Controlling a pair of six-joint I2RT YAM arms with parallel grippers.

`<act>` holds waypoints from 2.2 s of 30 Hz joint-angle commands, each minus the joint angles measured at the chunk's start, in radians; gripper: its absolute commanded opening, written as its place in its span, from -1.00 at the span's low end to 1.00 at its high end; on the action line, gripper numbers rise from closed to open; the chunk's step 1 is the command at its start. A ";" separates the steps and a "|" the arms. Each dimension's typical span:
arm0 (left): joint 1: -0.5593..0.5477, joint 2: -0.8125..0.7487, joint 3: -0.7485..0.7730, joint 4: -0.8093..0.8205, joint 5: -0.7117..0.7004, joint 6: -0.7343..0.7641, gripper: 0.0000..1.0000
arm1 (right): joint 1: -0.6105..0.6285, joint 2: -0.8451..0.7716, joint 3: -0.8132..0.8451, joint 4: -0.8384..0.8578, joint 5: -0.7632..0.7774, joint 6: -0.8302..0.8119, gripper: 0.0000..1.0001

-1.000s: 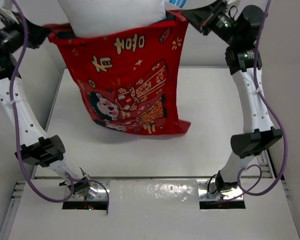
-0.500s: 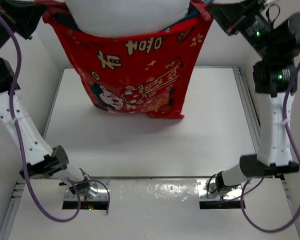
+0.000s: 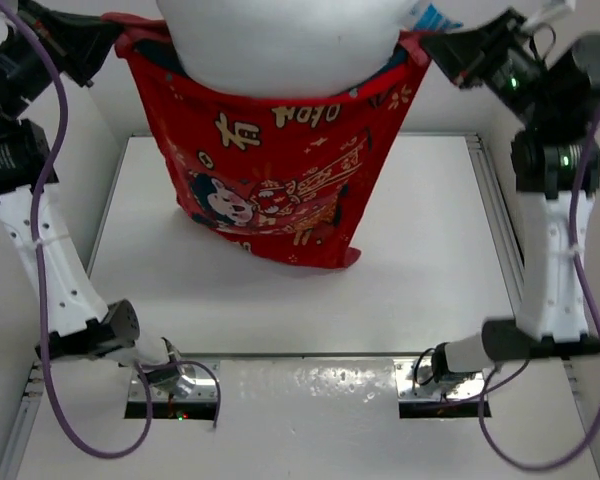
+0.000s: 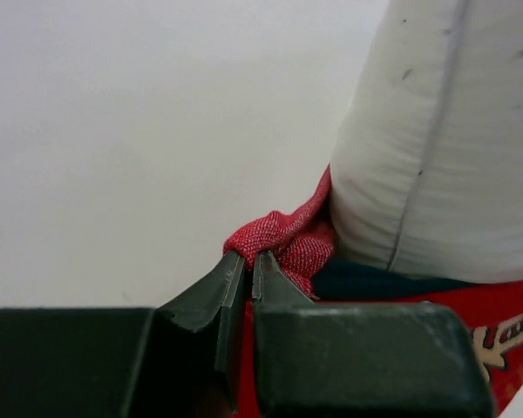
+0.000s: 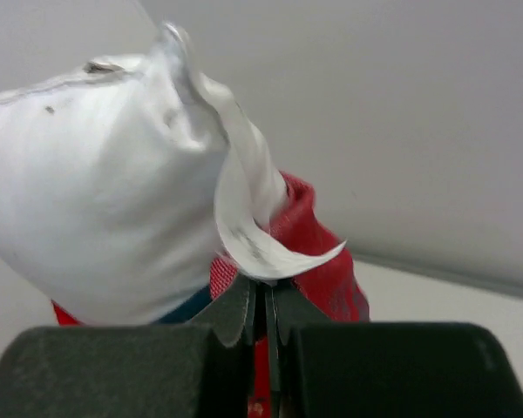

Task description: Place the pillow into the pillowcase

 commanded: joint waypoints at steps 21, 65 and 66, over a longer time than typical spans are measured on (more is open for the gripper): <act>0.232 -0.023 -0.118 0.059 0.237 -0.220 -1.00 | -0.063 -0.201 -0.179 0.446 0.062 -0.040 -1.00; 0.140 0.141 0.126 -0.432 0.015 0.269 -1.00 | -0.057 0.242 0.301 0.080 0.007 0.063 -1.00; 0.143 0.175 0.179 -0.358 0.015 0.199 -1.00 | -0.067 0.271 0.396 0.092 0.036 0.061 -1.00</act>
